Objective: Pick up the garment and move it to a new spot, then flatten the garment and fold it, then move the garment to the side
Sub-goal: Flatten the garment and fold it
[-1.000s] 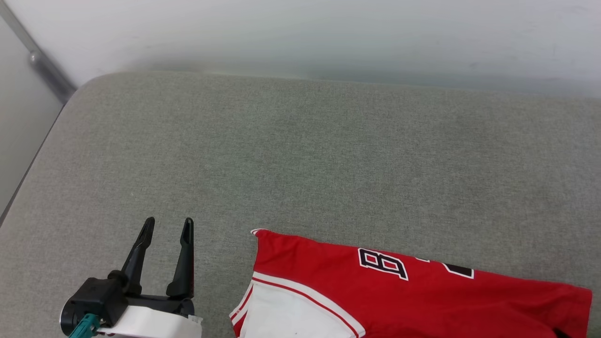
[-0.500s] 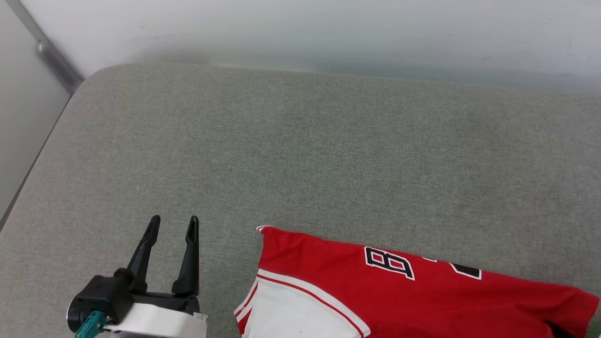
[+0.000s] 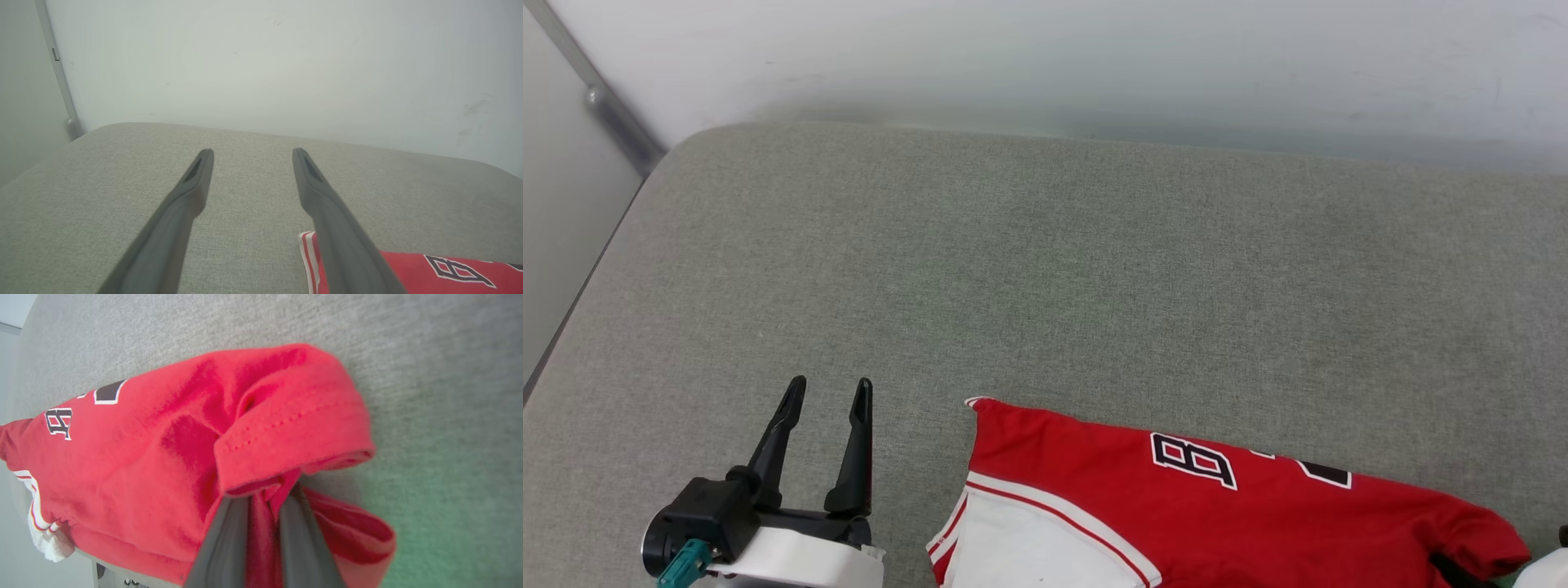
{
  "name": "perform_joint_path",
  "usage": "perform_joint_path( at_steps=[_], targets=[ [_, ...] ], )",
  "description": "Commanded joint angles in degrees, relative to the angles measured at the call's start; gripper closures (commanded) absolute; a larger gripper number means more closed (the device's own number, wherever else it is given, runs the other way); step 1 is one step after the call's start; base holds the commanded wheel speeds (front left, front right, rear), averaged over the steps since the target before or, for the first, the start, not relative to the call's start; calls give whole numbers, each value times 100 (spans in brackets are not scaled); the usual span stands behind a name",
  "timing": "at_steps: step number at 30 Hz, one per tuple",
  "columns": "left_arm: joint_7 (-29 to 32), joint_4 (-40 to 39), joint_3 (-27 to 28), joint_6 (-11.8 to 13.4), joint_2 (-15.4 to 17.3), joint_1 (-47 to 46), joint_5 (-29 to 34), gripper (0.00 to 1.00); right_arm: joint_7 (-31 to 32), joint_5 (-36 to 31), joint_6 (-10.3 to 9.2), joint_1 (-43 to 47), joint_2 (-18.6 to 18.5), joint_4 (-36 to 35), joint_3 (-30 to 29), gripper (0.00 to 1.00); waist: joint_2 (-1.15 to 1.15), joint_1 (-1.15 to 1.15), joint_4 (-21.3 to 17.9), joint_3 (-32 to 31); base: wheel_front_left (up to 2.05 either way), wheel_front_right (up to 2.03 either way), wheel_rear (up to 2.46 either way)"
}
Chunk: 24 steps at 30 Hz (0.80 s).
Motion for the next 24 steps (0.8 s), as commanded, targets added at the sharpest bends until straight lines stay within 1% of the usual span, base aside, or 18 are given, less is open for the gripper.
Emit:
perform_joint_path(
  at_steps=[1, 8, 14, 15, 16, 18, 21, 24],
  targets=[
    [-12, 5, -4, -8, 31, -26, -24, 0, -26, 5, 6, 11, 99, 166, 113, 100, 0, 0, -7, -5, 0, 0, 0],
    [-12, 11, -40, -9, 71, 16, -64, 0, -519, -184, -27, -139, -435, 571, -555, 100, 0, 0, -69, -33, 0, 0, 0],
    [-12, 15, -69, -10, 78, 17, -80, 0, -909, -594, -6, -399, -674, 1026, -1148, 100, 0, 0, -124, -67, 0, 0, 0],
    [-12, 15, -69, -10, 78, 17, -80, 0, -909, -594, -6, -399, -674, 1026, -1148, 100, 0, 0, -124, -67, 0, 0, 0],
    [-12, 25, -67, -10, 72, 44, -75, 0, -925, -736, 3, -470, -655, 995, -1213, 100, 0, 0, -156, -97, 0, 0, 0],
    [-12, 32, -79, -10, 68, 56, -88, 0, -848, -805, 6, -429, -596, 836, -1150, 100, 0, 0, -173, -130, 0, 0, 0],
    [-12, 44, -76, -10, 54, 87, -106, 0, -592, -694, 8, -329, -338, 371, -1025, 100, 0, 0, -196, -205, 0, 0, 0],
    [-12, 63, -91, -10, 34, 114, -116, 0, -239, -809, 7, -122, -179, -283, -817, 100, 0, 0, -204, -293, 0, 0, 0]
  ],
)
